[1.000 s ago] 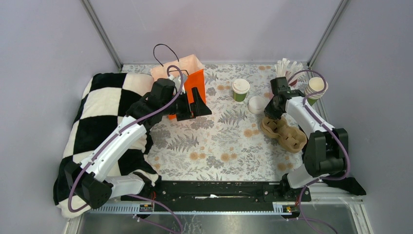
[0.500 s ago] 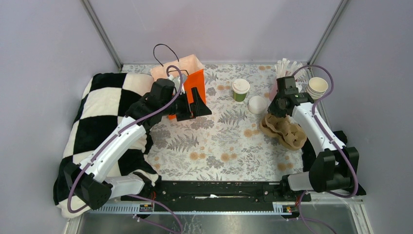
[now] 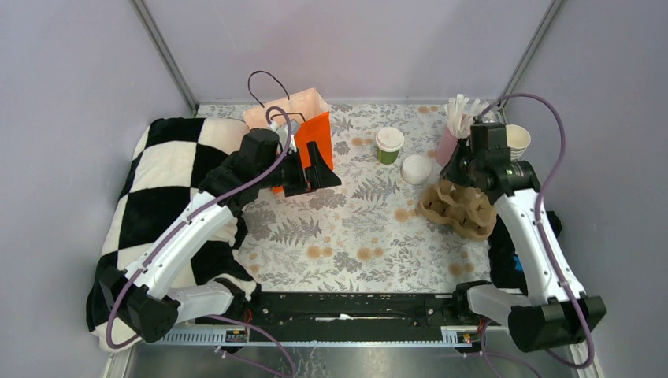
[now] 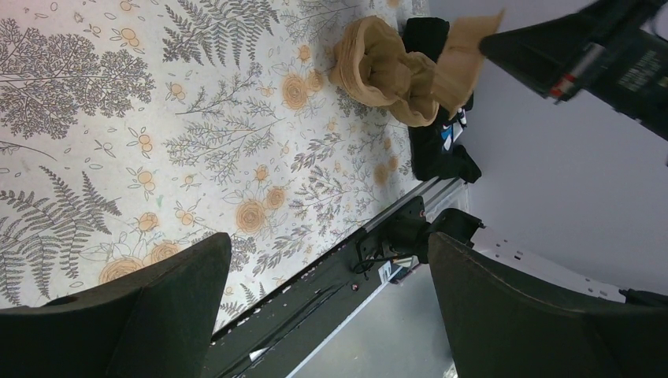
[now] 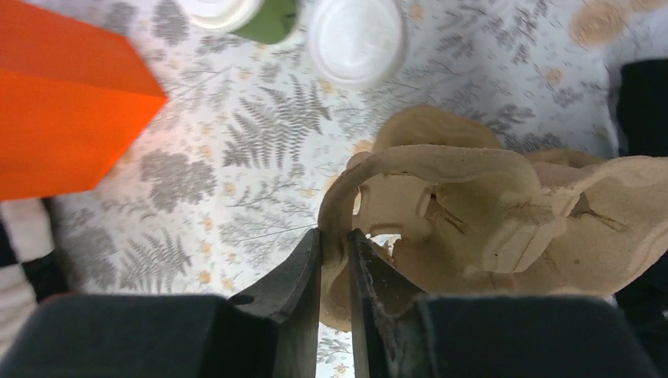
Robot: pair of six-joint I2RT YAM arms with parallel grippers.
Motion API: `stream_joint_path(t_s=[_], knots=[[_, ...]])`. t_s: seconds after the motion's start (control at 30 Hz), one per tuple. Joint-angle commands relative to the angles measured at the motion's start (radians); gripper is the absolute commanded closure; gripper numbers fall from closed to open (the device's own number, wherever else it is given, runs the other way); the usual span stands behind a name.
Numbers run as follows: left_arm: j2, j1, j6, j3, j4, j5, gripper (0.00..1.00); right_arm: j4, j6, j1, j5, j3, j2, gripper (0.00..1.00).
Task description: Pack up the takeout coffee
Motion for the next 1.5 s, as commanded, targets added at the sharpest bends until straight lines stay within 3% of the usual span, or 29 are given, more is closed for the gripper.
stream_joint_path(t_s=[0.0,0.07,0.17,0.23,0.4,0.63,0.87,0.97,1.2,1.47], knots=[[0.022,0.006,0.003,0.045,0.032,0.038,0.01,0.011,-0.121,-0.003,-0.173,0.039,-0.087,1.0],[0.035,0.006,-0.005,0.058,0.046,0.064,0.01,0.052,-0.159,-0.003,-0.287,0.023,-0.113,1.0],[0.046,0.004,-0.045,0.06,0.108,0.13,0.01,0.116,-0.166,0.004,-0.593,0.023,-0.093,1.0],[0.052,-0.004,-0.077,0.06,0.156,0.169,0.01,0.163,-0.088,0.027,-0.649,0.029,-0.078,1.0],[0.065,-0.085,-0.086,0.121,0.166,0.133,0.02,0.293,0.216,0.106,-0.509,0.039,-0.069,1.0],[0.077,-0.313,0.01,0.266,0.049,-0.333,0.16,0.151,0.564,0.296,-0.155,0.139,0.032,1.0],[0.178,-0.335,0.033,0.351,0.03,-0.308,0.36,0.129,0.66,0.443,-0.004,0.197,0.075,1.0],[0.201,-0.353,0.022,0.36,0.011,-0.338,0.44,0.135,0.671,0.463,0.012,0.2,0.079,1.0],[0.21,-0.357,0.016,0.33,0.013,-0.356,0.45,0.153,0.682,0.478,-0.001,0.197,0.088,1.0],[0.239,-0.357,0.03,0.351,-0.017,-0.371,0.68,0.155,0.695,0.486,-0.005,0.204,0.088,1.0]])
